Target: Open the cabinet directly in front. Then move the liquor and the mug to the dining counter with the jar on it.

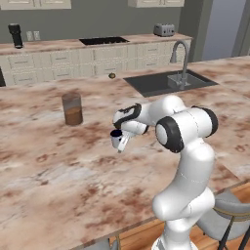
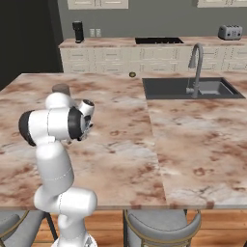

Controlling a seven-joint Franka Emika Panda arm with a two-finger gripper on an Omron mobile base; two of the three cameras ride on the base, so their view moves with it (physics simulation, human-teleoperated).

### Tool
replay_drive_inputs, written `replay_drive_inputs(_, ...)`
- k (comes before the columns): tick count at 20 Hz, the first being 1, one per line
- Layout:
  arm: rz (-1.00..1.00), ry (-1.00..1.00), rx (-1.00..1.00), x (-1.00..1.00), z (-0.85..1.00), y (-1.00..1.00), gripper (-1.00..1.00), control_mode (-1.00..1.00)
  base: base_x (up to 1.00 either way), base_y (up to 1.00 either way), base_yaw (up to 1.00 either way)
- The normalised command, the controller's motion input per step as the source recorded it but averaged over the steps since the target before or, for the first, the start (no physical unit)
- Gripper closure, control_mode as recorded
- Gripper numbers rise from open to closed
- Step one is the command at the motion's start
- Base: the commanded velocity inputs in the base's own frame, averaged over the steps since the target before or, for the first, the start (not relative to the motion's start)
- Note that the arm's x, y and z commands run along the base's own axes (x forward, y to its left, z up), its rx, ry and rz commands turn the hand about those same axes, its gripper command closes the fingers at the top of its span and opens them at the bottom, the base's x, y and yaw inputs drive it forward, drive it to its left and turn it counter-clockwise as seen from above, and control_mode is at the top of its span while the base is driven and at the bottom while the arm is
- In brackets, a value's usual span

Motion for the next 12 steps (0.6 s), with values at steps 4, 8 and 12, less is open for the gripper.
replay_drive_inputs(4,0.0,0.01,0.0,0.0,0.0,0.0,-1.0,-1.0,0.0,0.0,0.0)
replay_drive_inputs(8,0.0,0.06,0.11,0.02,-0.63,-0.13,-1.0,-1.0,0.0,0.0,0.0)
replay_drive_inputs(12,-0.01,0.09,0.21,0.01,-0.91,-0.25,-1.0,-1.0,0.0,0.0,0.0)
